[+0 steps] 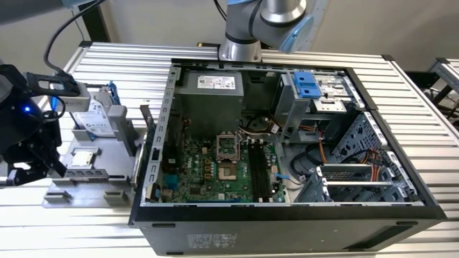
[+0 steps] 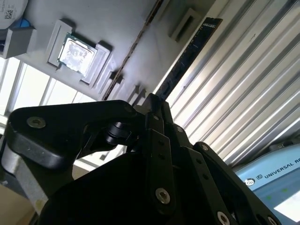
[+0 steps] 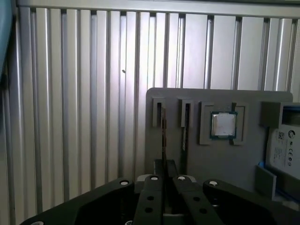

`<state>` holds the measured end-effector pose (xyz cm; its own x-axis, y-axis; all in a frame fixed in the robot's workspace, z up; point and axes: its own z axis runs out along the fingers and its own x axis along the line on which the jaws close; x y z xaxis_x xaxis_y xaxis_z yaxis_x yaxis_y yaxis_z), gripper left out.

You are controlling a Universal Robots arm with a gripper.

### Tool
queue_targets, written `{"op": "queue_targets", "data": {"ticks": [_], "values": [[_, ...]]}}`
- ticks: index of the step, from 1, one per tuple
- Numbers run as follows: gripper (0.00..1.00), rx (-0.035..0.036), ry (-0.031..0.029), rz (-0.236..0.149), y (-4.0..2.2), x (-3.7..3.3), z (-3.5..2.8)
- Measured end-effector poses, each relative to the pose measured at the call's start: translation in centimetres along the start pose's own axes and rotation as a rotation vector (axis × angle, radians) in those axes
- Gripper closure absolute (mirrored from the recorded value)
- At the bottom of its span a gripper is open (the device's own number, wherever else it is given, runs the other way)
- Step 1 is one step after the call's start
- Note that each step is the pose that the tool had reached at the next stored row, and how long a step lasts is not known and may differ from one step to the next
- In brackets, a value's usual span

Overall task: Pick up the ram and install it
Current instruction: 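Pick up the ram and move it above insertion slot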

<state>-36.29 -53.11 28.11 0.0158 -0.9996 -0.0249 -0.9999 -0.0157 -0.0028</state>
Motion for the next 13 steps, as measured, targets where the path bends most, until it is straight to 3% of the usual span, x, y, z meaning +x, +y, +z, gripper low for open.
{"op": "queue_targets", "data": {"ticks": [13], "values": [[1.0, 0.0, 0.0001, 0.0, 0.0, -0.04, -1.57]]}}
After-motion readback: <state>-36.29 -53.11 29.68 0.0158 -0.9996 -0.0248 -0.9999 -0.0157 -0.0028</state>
